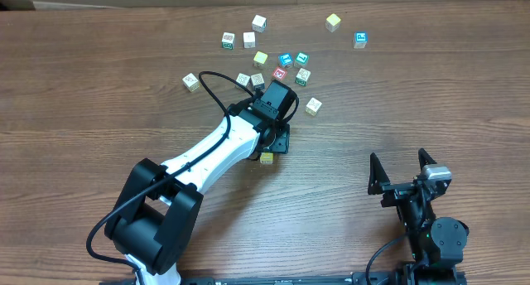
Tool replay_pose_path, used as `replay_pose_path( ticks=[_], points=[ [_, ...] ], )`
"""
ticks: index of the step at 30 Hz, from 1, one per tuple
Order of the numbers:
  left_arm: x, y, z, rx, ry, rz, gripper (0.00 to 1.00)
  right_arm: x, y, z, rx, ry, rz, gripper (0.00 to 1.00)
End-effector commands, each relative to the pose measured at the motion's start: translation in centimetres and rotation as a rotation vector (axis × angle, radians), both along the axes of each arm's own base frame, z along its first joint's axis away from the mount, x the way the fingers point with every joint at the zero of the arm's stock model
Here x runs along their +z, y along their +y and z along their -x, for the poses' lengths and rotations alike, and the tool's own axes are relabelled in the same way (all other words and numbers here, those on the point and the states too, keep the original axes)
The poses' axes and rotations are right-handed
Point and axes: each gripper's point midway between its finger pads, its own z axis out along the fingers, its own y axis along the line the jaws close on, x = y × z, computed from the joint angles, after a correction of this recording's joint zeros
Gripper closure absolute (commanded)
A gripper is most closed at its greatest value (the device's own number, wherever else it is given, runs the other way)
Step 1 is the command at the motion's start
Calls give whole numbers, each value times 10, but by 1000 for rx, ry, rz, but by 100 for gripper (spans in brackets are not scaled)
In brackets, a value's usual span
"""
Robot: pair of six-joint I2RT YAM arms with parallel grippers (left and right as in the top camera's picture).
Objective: Form a circle
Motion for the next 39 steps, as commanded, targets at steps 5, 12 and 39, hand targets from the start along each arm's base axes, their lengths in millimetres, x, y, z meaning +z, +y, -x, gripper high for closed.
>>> replay_pose_path(
  ticks=[5, 12, 39],
  points=[
    [-8, -4, 8, -16, 18, -11, 35, -4, 1, 0, 6, 8, -6, 0],
    [-14, -3, 11, -20, 19, -16, 36, -4, 1, 0, 6, 8, -6, 0],
    [-3, 6, 19, -32, 69, -75, 53, -4, 1, 0, 6, 8, -6, 0]
  ],
)
